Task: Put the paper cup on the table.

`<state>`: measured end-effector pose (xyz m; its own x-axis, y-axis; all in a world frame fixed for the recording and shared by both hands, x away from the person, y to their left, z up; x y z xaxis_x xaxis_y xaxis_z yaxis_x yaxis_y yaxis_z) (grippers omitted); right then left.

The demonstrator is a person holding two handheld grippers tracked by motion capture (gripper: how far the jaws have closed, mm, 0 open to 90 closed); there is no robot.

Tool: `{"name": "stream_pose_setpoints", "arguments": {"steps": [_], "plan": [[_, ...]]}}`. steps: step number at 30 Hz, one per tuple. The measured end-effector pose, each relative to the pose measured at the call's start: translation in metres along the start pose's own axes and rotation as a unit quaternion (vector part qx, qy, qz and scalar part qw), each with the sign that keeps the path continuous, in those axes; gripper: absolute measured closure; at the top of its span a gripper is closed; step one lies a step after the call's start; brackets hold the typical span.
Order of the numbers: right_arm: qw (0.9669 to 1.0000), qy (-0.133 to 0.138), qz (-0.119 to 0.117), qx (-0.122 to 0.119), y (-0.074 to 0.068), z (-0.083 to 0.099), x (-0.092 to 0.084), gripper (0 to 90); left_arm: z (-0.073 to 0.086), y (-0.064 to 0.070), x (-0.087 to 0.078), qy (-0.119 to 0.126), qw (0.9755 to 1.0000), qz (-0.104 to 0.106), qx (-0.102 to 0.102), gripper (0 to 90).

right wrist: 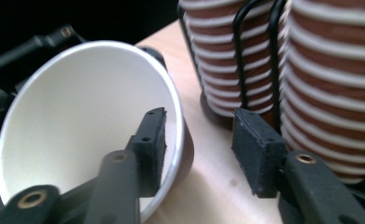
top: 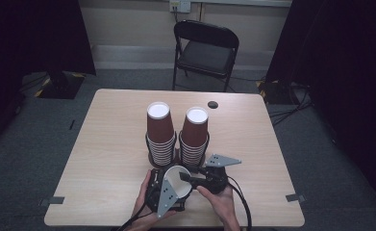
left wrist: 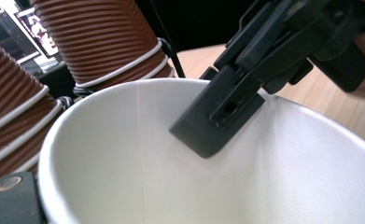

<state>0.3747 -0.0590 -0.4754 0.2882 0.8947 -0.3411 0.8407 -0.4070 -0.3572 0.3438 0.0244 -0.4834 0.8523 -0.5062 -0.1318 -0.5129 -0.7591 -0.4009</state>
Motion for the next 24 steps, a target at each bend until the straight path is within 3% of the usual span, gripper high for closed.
{"name": "stream_pose_setpoints", "arguments": {"steps": [1,2,3,7,8,10,16,20,24], "plan": [[1.0,0.0,0.0,0.0,0.0,0.0,0.0,53.5,0.0,0.0,0.0,0.0,1.0,0.0,0.0,8.1],[0.9998,0.016,0.014,-0.007,0.002,-0.003,-0.002,49.4,0.0,-0.001,0.002,-0.002,0.9999,-0.002,-0.016,8.1],[0.9996,0.02,0.017,-0.007,0.003,-0.004,-0.003,48.3,0.0,-0.001,0.002,0.0,0.9998,0.004,-0.02,8.1],[0.9991,0.033,0.022,-0.013,0.002,-0.005,-0.006,45.8,-0.001,-0.003,0.0,-0.002,0.9997,-0.002,-0.025,8.1],[0.9988,0.044,0.021,-0.009,0.002,-0.007,-0.01,42.3,0.002,-0.007,0.0,-0.008,0.999,-0.005,-0.043,8.1],[0.9977,0.065,0.019,-0.002,0.003,-0.011,-0.015,40.9,0.006,-0.013,-0.001,-0.019,0.9982,-0.006,-0.057,8.1],[0.9944,0.093,0.048,-0.014,0.01,-0.016,-0.031,35.9,0.015,-0.03,-0.004,-0.029,0.9931,-0.01,-0.113,7.9],[0.9913,0.103,0.08,-0.017,0.019,-0.012,-0.041,32.3,0.02,-0.039,-0.01,-0.035,0.9902,-0.008,-0.135,7.6],[0.9889,0.115,0.094,-0.007,0.025,-0.007,-0.05,27.1,0.026,-0.051,-0.017,-0.039,0.9873,-0.017,-0.153,7.6]]}}
Point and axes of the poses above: each handheld gripper's, and its own axes: x roughly forward along the jaws, z roughly out of its underside, y roughly to its right, the point moved 8 cm from there along x, roughly forward along the jaws, and after that the axes turned 11 degrees about -z, right-handed, at the moved point
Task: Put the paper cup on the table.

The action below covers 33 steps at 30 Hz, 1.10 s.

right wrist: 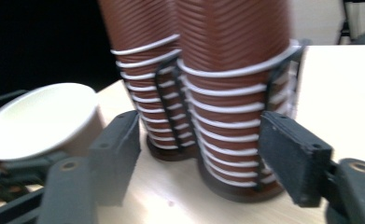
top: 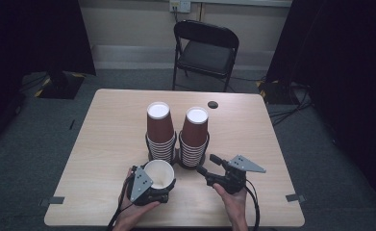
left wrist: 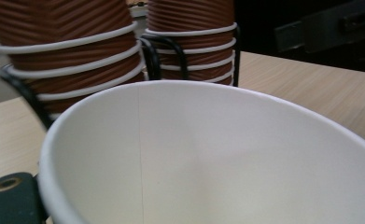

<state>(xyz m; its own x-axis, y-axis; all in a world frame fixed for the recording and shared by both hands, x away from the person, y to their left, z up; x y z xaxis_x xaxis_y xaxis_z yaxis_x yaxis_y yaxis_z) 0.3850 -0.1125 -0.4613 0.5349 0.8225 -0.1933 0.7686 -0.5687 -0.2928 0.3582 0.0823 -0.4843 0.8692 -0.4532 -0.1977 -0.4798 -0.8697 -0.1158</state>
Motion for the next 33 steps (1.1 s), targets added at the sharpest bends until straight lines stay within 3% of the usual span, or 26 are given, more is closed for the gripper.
{"name": "stream_pose_setpoints", "arguments": {"steps": [5,6,9,12,15,16,17,18,22,24,27,28,31,33], "plan": [[0.9995,0.009,0.032,0.001,0.009,0.006,-0.011,19.1,0.001,-0.015,-0.005,-0.004,0.9996,-0.02,-0.019,7.3],[0.9986,0.008,0.052,-0.003,0.014,0.011,-0.017,14.3,0.003,-0.023,-0.006,-0.01,0.9989,-0.031,-0.035,7.3],[0.9976,0.01,0.068,-0.003,0.018,0.017,-0.023,13.2,0.004,-0.032,-0.008,-0.012,0.9984,-0.041,-0.037,7.3],[0.9963,0.001,0.086,0.002,0.026,0.025,-0.027,13.3,0.004,-0.043,-0.01,-0.01,0.9973,-0.05,-0.053,7.3],[0.9958,-0.002,0.092,-0.003,0.03,0.03,-0.03,13.3,0.004,-0.052,-0.01,-0.009,0.9963,-0.068,-0.052,7.3],[0.9953,-0.002,0.096,-0.004,0.033,0.035,-0.033,13.3,0.004,-0.064,-0.01,-0.015,0.9945,-0.094,-0.045,7.2],[0.9953,-0.002,0.096,-0.004,0.033,0.035,-0.033,13.3,0.004,-0.064,-0.01,-0.015,0.9945,-0.094,-0.045,7.2],[0.994,-0.001,0.109,0.001,0.037,0.038,-0.035,13.3,0.003,-0.072,-0.011,-0.013,0.9933,-0.107,-0.042,7.2],[0.9917,0.009,0.128,-0.006,0.041,0.04,-0.036,13.3,0.002,-0.083,-0.011,-0.008,0.9924,-0.116,-0.04,7.2],[0.9891,0.018,0.146,-0.012,0.046,0.042,-0.037,13.3,0.001,-0.093,-0.011,-0.011,0.9915,-0.118,-0.054,7.2],[0.9876,0.016,0.155,-0.018,0.049,0.046,-0.038,13.3,0.001,-0.101,-0.009,-0.006,0.99,-0.128,-0.06,7.2],[0.9874,0.017,0.156,-0.02,0.049,0.047,-0.038,13.3,0.0,-0.109,-0.008,-0.004,0.9885,-0.139,-0.058,7.2],[0.9879,0.017,0.153,-0.019,0.05,0.049,-0.038,13.3,0.0,-0.116,-0.004,-0.005,0.9874,-0.141,-0.072,7.2],[0.9881,0.018,0.15,-0.03,0.048,0.05,-0.037,13.3,-0.002,-0.128,0.0,-0.01,0.9838,-0.154,-0.092,7.3]]}}
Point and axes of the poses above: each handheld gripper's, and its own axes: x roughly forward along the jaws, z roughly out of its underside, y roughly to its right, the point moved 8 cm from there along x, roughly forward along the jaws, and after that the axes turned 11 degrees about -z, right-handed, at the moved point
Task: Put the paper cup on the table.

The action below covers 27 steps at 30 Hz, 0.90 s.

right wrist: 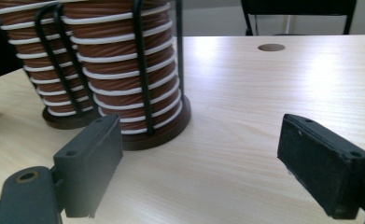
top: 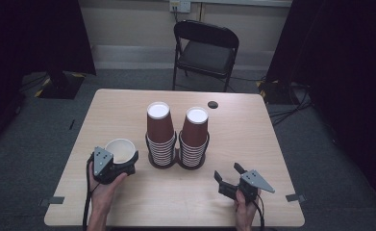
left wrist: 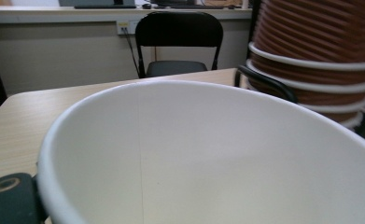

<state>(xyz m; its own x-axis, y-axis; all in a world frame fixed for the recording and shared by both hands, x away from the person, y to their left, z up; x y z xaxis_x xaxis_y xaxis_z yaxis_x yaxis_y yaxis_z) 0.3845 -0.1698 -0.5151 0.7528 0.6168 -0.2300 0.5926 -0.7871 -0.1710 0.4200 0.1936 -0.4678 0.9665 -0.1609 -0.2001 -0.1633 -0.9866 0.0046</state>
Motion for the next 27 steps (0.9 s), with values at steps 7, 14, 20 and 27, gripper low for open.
{"name": "stream_pose_setpoints", "arguments": {"steps": [7,14,20,27], "plan": [[0.9999,0.005,0.001,-0.009,-0.002,0.0,-0.001,13.3,-0.009,-0.008,0.01,0.013,0.9999,-0.007,0.004,7.0],[0.9989,0.03,0.011,-0.033,-0.006,-0.002,-0.006,13.3,-0.009,-0.008,0.025,0.003,1.0,0.0,0.006,6.7],[0.9982,0.04,0.003,-0.044,-0.008,-0.003,-0.008,13.3,-0.015,-0.015,0.042,-0.002,0.9999,0.006,-0.015,6.7],[0.9972,0.043,-0.021,-0.057,-0.013,-0.003,-0.009,13.3,-0.021,-0.017,0.062,0.0,0.9998,0.007,-0.019,6.6]]}}
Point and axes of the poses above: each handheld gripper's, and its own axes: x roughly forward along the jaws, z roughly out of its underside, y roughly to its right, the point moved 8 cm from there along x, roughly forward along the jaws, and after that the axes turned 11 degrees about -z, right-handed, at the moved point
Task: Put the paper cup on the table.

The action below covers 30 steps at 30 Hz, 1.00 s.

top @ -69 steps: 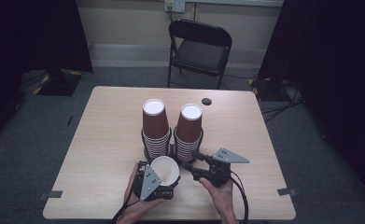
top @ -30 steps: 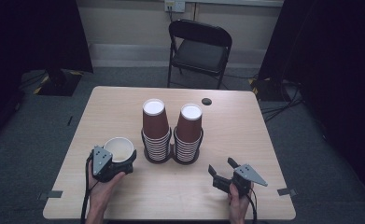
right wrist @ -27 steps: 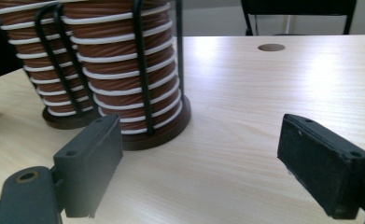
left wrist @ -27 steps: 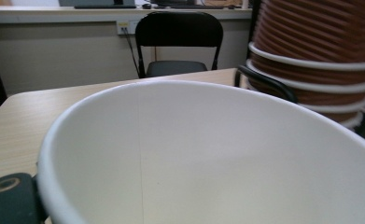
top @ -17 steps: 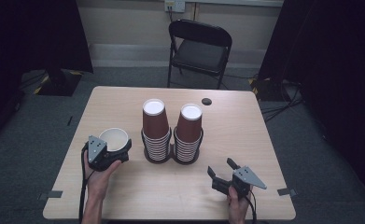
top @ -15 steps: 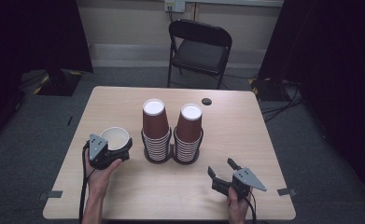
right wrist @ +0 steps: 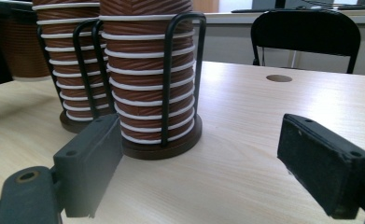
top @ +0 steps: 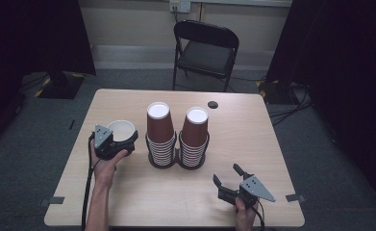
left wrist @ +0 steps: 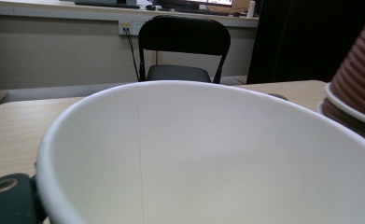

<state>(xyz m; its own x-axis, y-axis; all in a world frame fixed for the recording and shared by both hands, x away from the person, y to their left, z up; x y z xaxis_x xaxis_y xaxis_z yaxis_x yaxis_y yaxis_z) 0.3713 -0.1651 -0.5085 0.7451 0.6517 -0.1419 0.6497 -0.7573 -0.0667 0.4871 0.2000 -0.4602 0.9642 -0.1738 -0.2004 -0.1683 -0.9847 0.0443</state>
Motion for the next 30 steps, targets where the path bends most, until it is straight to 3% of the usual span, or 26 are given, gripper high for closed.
{"name": "stream_pose_setpoints", "arguments": {"steps": [2,7,10,17,23,27,30], "plan": [[1.0,0.001,-0.004,-0.002,-0.001,0.0,0.0,13.3,0.0,0.0,0.007,0.0,1.0,0.002,-0.008,6.6],[0.9999,0.003,-0.011,-0.003,-0.001,0.0,0.0,13.3,0.005,0.002,0.017,-0.012,0.9999,0.004,-0.003,6.6],[0.9999,0.004,-0.011,-0.003,-0.001,0.0,-0.001,13.3,0.009,0.003,0.024,-0.014,0.9998,0.009,-0.014,6.6],[0.9999,0.002,-0.013,-0.005,-0.002,0.0,0.0,13.4,0.022,0.006,0.039,-0.028,0.9995,0.011,-0.005,6.6],[0.9999,0.003,-0.016,-0.005,-0.002,0.0,0.0,13.4,0.031,0.009,0.042,-0.039,0.999,0.021,-0.004,6.6],[0.9998,0.003,-0.018,-0.005,-0.002,0.0,0.0,13.4,0.032,0.008,0.041,-0.038,0.9991,0.017,-0.004,6.3],[0.9998,0.003,-0.019,-0.005,-0.002,0.0,0.0,13.4,0.035,0.008,0.04,-0.053,0.9985,0.013,0.002,6.0]]}}
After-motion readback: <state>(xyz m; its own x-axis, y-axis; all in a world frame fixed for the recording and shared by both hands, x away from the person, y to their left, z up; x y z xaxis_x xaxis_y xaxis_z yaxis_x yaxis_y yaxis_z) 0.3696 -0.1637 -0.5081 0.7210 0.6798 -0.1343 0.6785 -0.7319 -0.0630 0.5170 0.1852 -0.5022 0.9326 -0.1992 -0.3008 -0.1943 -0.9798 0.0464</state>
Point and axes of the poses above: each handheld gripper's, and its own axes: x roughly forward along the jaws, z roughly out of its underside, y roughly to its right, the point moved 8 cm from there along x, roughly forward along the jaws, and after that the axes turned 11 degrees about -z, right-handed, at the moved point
